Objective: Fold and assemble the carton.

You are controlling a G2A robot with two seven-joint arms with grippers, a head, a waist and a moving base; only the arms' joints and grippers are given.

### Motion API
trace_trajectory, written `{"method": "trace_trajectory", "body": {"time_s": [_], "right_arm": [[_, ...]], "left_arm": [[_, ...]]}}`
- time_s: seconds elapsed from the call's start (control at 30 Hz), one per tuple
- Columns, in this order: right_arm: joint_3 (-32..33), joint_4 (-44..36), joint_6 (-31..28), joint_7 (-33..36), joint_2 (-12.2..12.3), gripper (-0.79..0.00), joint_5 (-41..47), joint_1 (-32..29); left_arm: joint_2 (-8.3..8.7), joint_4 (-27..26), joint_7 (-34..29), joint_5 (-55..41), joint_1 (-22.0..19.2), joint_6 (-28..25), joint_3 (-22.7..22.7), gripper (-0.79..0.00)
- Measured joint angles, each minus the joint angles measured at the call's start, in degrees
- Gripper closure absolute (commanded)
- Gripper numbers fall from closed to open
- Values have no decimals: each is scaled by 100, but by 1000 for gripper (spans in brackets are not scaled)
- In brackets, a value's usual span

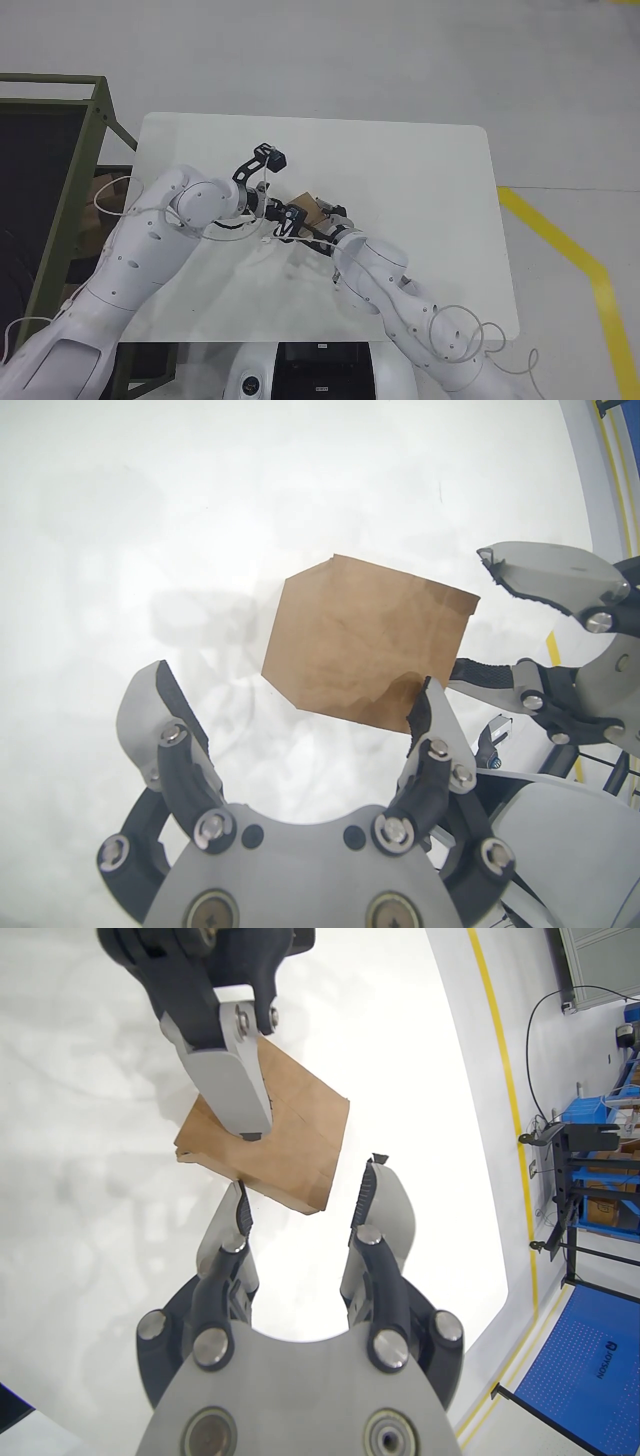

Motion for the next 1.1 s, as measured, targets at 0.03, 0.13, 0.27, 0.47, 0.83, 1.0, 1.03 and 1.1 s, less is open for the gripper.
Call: {"method": "trace_trajectory", "body": {"time_s": [0.03,0.13,0.27,0.47,0.83,1.0,1.03,1.1], "right_arm": [[3,0,0,-6,-2,-400,-6,-2],[11,2,0,-20,-8,-413,-23,-12],[23,9,-7,-11,-19,-425,-27,-23],[30,15,21,5,-37,-440,-71,-30],[51,23,31,29,-68,-437,-107,-46],[64,19,58,38,-81,-431,-136,-61],[66,17,64,37,-83,-431,-141,-65],[75,14,72,32,-88,-425,-149,-76]], "left_arm": [[-4,18,1,-26,-5,-9,7,-785],[-20,87,23,-133,-28,-70,30,-785],[-41,208,107,-338,-63,-212,38,-785],[-76,366,197,-401,-133,-240,106,-782],[-112,424,196,-403,-214,-260,191,-693],[-127,418,173,-403,-244,-279,231,-680],[-129,420,169,-403,-249,-290,236,-690],[-132,431,160,-416,-257,-313,241,-693]]}}
